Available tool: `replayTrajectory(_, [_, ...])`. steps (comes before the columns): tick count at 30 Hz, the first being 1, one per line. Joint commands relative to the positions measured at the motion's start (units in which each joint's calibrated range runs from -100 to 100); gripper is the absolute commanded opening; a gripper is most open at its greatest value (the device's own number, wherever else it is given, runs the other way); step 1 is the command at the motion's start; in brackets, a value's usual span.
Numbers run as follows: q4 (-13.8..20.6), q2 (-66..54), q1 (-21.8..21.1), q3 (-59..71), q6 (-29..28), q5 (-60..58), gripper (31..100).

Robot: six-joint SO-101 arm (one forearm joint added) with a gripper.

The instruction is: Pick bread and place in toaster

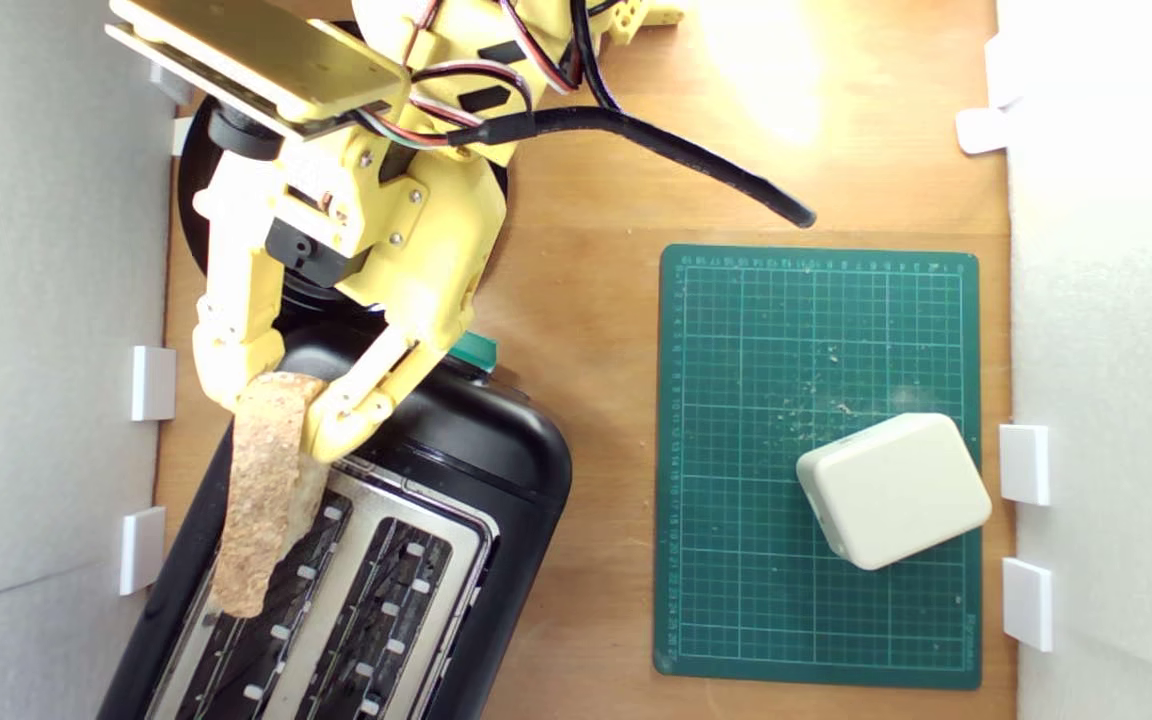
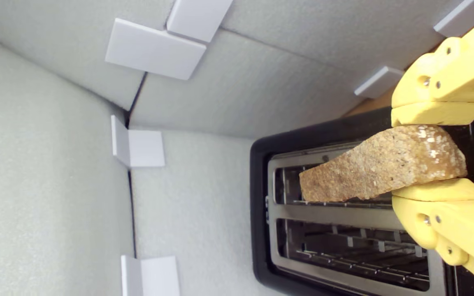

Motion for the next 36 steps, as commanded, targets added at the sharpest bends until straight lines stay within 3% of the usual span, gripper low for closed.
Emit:
replayTrajectory(1, [1.87,0.24,0.76,-3.59,-0.33,-2.54,61.7])
replayTrajectory(36, [2.14,13.80,0.68,-3.59,-1.22,-5.27,61.8])
